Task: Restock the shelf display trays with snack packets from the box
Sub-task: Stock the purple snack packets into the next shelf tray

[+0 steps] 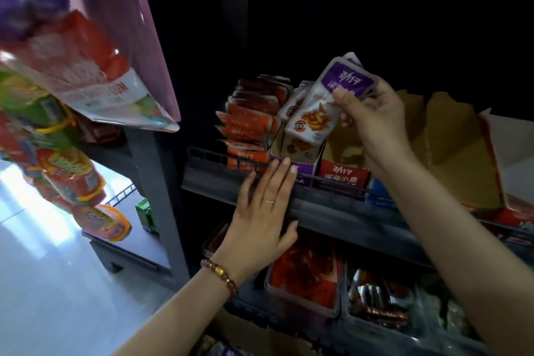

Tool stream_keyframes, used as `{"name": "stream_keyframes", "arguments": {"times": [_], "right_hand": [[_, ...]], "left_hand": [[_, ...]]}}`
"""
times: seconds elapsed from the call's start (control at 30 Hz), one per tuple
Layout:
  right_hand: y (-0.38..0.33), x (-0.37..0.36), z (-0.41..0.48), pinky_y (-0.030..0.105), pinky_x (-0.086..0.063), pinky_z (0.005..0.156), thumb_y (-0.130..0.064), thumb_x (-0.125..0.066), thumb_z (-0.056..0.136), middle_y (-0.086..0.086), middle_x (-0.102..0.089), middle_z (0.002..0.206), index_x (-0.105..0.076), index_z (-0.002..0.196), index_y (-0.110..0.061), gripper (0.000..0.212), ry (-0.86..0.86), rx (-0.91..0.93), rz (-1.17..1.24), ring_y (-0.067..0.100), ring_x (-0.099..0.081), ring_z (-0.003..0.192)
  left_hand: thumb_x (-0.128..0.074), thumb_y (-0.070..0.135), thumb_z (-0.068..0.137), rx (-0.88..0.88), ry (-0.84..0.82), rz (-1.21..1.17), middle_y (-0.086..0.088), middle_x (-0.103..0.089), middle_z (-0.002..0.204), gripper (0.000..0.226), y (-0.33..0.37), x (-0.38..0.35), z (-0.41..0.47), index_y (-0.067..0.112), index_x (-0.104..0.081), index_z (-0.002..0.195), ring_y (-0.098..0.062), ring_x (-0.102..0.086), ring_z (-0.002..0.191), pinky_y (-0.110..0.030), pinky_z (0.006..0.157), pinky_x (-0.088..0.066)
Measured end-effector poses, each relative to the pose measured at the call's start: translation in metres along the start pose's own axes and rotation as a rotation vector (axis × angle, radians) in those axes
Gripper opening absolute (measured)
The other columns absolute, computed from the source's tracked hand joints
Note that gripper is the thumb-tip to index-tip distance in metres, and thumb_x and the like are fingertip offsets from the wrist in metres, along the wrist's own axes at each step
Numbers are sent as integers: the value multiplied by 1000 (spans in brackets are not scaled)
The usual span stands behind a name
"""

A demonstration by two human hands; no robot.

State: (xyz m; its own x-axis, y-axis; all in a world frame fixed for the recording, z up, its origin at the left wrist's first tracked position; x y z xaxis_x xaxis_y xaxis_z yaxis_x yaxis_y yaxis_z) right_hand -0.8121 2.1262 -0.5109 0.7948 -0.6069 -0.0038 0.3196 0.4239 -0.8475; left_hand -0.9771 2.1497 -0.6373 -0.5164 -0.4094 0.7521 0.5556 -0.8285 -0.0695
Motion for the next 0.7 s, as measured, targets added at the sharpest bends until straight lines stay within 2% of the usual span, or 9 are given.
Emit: {"name": "stream_keyframes", "arguments": {"times": [0.07, 0.2, 0.33, 0.4, 0.47, 0.5, 0.57, 0.63, 0.7], "right_hand": [[4, -2, 4, 11, -49, 68, -14, -62, 89, -8, -62, 101, -52, 114, -15, 27, 4, 26, -68, -3, -62, 88], [5, -13, 3, 12, -49, 58, -16, -64, 89, -4, -61, 92, -53, 105, -14, 20, -99, 190, -271, -2, -62, 68], [18, -22, 2, 23, -56, 72, -29, -68, 84, -15, -61, 94, -56, 105, -22, 25, -203, 180, -499, 3, -64, 86], [23, -24, 1, 17, -53, 73, -27, -71, 82, -9, -64, 100, -59, 112, -20, 33, -227, 153, -603, 2, -61, 88], [23, -24, 1, 7, -43, 66, -24, -72, 82, -2, -65, 108, -58, 120, -17, 41, -220, 161, -705, 2, -57, 88], [24, -23, 1, 7, -40, 64, -23, -72, 82, -1, -65, 110, -57, 122, -16, 44, -206, 165, -738, 3, -56, 88], [25, -23, 1, 13, -42, 64, -21, -71, 83, 1, -64, 113, -56, 125, -16, 45, -171, 156, -756, 7, -57, 91], [25, -26, 2, 25, -49, 69, -20, -69, 85, 3, -64, 115, -55, 125, -17, 42, -136, 176, -798, 15, -61, 98], [25, -30, 2, 29, -49, 69, -18, -66, 88, 4, -63, 116, -55, 124, -16, 38, -101, 206, -861, 21, -61, 101]], "left_hand": [[-41, 46, 89, 25, -3, 15, -13, -12, 158, 80, -4, -1, 3, 3, -12, 150, -24, -14, 146, -47, 117, -10], [-41, 48, 88, 15, -14, 8, -11, -11, 158, 81, -9, -3, 7, 6, -10, 150, -21, -12, 146, -49, 116, -5], [-46, 50, 86, 20, -7, -64, -10, -17, 158, 83, -14, -5, 9, 8, -14, 150, -22, -15, 146, -52, 116, -6], [-48, 51, 85, -2, -5, -80, -8, -21, 156, 83, -16, -5, 10, 10, -16, 150, -21, -17, 146, -51, 116, -6], [-47, 52, 85, -20, -15, -81, -7, -20, 155, 83, -20, -6, 11, 13, -15, 150, -21, -16, 145, -49, 115, -4], [-47, 53, 85, -30, -21, -76, -6, -19, 155, 84, -21, -7, 11, 14, -13, 151, -20, -14, 146, -48, 115, -3], [-46, 54, 87, -47, -27, -64, -6, -15, 156, 84, -23, -8, 11, 14, -10, 152, -19, -11, 146, -47, 116, -2], [-45, 54, 87, -51, -31, -64, -6, -14, 156, 84, -23, -8, 12, 14, -9, 152, -18, -7, 147, -46, 116, 0], [-45, 54, 88, -47, -30, -68, -7, -15, 156, 84, -23, -8, 12, 14, -9, 152, -19, -7, 147, -45, 116, 0]]}}
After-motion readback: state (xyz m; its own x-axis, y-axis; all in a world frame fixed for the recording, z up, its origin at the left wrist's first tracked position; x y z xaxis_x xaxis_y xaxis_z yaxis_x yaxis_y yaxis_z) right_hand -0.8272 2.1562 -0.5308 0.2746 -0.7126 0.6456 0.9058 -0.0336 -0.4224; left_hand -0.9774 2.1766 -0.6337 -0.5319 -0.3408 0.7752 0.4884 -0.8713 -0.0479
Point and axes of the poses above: each hand's wrist, its own z-axis towards the middle knuckle, its own x-axis out of the back of the hand, y = z × x, the point moved 6 cm from there along z, towards the middle knuckle
